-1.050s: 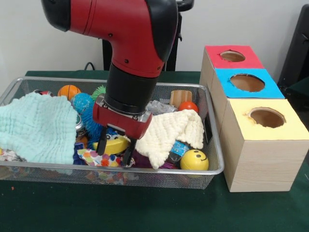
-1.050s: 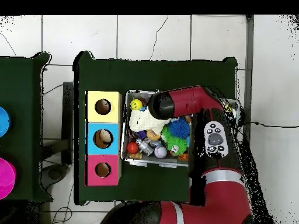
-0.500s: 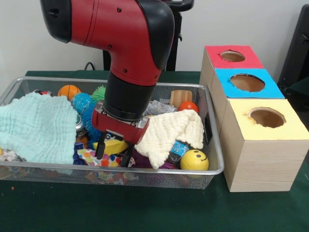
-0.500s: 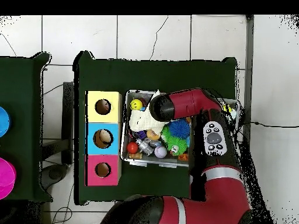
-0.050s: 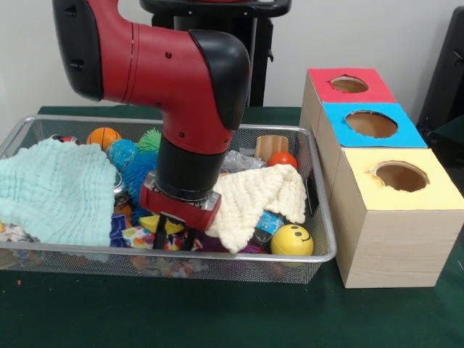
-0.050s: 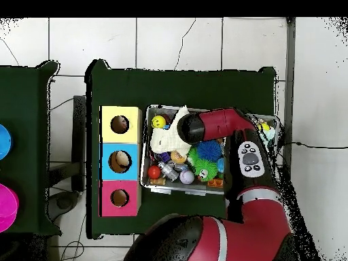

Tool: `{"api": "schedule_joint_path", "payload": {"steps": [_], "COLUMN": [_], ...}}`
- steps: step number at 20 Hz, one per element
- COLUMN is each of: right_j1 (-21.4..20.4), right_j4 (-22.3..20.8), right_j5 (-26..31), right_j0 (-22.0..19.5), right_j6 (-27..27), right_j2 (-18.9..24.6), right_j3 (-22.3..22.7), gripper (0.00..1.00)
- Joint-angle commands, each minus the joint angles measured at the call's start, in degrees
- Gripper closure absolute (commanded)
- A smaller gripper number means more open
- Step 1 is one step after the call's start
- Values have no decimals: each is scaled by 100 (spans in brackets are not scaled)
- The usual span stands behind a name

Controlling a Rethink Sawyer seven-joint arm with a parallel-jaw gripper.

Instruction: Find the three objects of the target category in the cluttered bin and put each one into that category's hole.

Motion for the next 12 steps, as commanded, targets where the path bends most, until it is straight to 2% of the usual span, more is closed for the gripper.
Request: {"api": "schedule_joint_path", "payload": {"steps": [1,8,10,12], "right_j1": [339,306,174,-159], "right_j4": [-273,-321,-289,-199], "right_j5": [-212,-131,-187,-18], "right_j0": [-204,-233,-191,-186], "right_j6": [-1415,-1453,-1204,-1278], "right_j2": [626,692,610,620], "right_j3": [60,78,146,345], "gripper": [100,100,100,100]}}
